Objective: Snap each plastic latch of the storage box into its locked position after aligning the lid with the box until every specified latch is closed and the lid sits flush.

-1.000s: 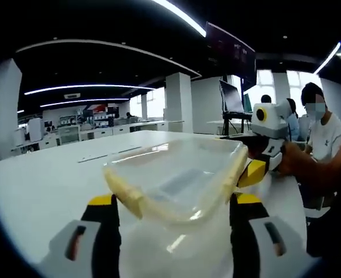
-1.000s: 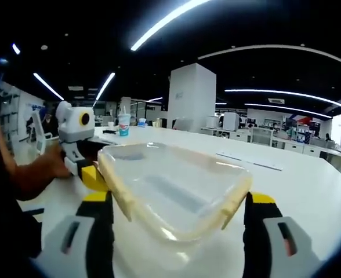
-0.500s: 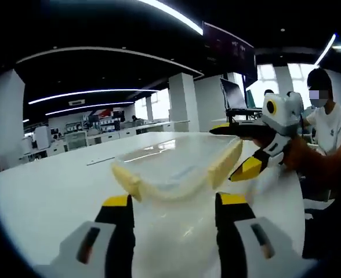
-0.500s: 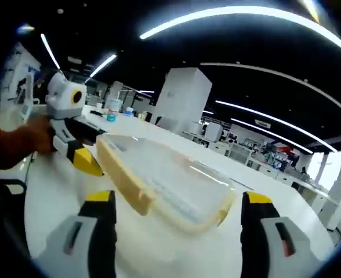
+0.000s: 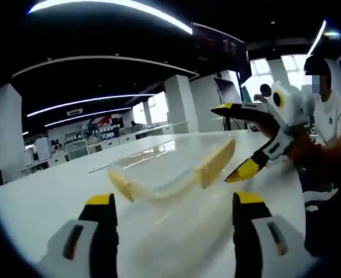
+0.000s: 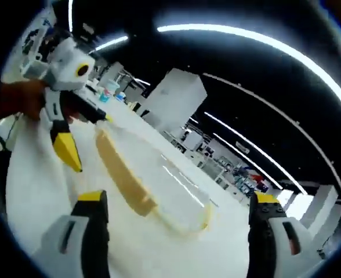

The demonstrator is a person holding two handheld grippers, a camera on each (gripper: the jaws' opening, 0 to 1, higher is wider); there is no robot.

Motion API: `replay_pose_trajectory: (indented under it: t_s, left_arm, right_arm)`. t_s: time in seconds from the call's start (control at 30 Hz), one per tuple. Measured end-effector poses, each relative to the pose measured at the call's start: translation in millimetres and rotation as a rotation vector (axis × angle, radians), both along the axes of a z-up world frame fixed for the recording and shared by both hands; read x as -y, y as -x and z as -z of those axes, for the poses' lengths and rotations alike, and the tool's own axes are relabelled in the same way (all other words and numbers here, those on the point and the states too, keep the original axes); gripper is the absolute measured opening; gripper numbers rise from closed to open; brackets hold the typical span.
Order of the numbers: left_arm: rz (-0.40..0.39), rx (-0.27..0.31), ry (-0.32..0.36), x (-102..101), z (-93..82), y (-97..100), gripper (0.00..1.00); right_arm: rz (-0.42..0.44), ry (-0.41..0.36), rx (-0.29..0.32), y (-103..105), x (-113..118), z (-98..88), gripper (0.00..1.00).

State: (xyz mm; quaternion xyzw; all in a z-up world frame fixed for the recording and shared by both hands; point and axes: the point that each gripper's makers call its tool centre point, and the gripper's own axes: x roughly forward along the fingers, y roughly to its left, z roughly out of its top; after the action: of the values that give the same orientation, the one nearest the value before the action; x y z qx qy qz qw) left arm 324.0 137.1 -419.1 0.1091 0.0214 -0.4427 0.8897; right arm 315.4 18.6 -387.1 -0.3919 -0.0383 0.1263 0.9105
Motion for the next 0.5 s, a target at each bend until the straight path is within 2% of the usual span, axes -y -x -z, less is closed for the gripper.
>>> replay_pose_trajectory:
  t_s: [0.07, 0.1, 0.13, 0.2, 0.27, 0.33, 0.37, 0.43, 0.47, 0.5]
  left_arm:
    - [0.024, 0.014, -0.009, 3, -0.6, 3.9, 0.77]
    - [0.04, 0.001, 0.001, 4, -1.1, 6.1, 0.77]
    - [0.032, 0.001, 0.006, 2, -2.4, 5.3, 0.77]
    - [0.033, 0.013, 0.013, 1, -4.3, 7.4, 0.76]
    - [0.019, 0.06, 0.022, -2, -11.6, 5.9, 0.73]
    - [0.012, 0.059, 0.025, -3, -12.0, 5.6, 0.65]
    - [-0.013, 0.086, 0.012, -6, -13.9, 3.2, 0.6]
    - [-0.027, 0.121, -0.011, -6, -15.1, 4.7, 0.6]
    - [-0.044, 0.169, -0.049, -6, -17.2, 3.1, 0.62]
    - [-0.07, 0.238, -0.119, -4, -18.9, 2.3, 0.69]
  right_arm:
    - [0.021, 0.066, 0.068, 7, -6, -11.2, 1.0]
    - [0.03, 0.1, 0.083, 9, -9, -14.3, 1.0]
    - [0.022, 0.094, 0.083, 12, -14, -17.7, 1.0]
    - [0.038, 0.127, 0.128, 19, -16, -30.9, 1.0]
    - [0.05, 0.141, 0.151, 24, -18, -39.8, 1.0]
    - [0.034, 0.128, 0.166, 26, -22, -47.3, 1.0]
    - [0.033, 0.114, 0.165, 26, -22, -48.9, 1.0]
    - [0.034, 0.104, 0.168, 25, -21, -50.3, 1.0]
    - [0.034, 0.091, 0.17, 25, -19, -51.5, 1.0]
    - [0.006, 0.037, 0.171, 26, -21, -52.1, 1.0]
